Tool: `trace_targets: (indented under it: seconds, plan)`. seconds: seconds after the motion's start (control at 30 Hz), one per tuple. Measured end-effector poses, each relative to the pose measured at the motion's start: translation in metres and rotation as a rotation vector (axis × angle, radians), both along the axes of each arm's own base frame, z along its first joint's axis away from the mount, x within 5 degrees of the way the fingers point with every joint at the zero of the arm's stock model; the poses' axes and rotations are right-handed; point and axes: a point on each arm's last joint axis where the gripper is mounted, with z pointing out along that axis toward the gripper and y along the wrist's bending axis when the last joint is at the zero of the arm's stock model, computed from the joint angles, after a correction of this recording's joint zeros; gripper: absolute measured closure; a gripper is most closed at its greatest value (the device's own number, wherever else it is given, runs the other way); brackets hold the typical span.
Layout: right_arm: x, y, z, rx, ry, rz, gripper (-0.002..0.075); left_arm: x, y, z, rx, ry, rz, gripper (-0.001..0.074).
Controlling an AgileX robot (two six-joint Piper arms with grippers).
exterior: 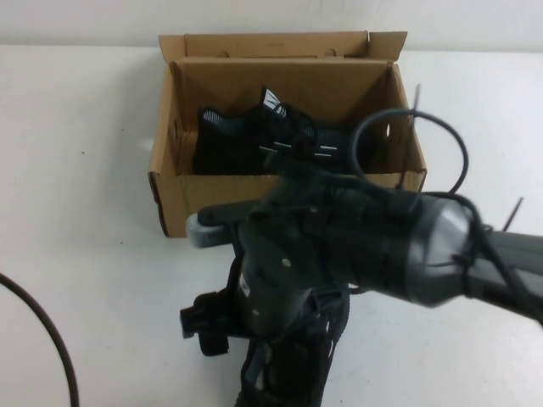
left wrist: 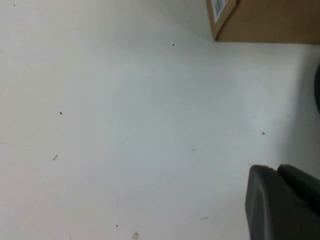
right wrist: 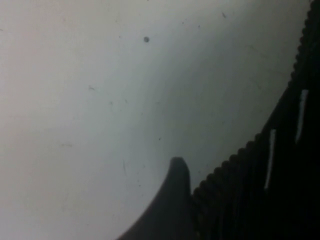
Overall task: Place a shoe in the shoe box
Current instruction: Pick up the shoe from the table
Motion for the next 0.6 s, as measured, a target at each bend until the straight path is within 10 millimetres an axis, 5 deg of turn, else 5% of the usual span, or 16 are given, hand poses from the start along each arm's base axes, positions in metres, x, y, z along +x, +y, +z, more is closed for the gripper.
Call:
trace_targets:
  seconds: [0.2, 0.3, 0.4, 0.6]
  plan:
    - [0.005, 0.007, -0.028, -0.056, 0.037, 0.005, 0.0197, 0.000, 0.000, 0.000, 0.000, 0.000, 0.000, 0.0737]
    - [0.005, 0.009, -0.036, -0.076, 0.037, 0.083, 0.0360, 0.000, 0.000, 0.000, 0.000, 0.000, 0.000, 0.0737]
    - [0.004, 0.010, -0.038, -0.085, 0.035, 0.167, 0.0611, 0.000, 0.000, 0.000, 0.002, 0.000, 0.000, 0.0737]
    - [0.003, 0.009, -0.036, -0.103, 0.033, 0.252, 0.0715, 0.000, 0.000, 0.000, 0.002, 0.003, 0.000, 0.0737]
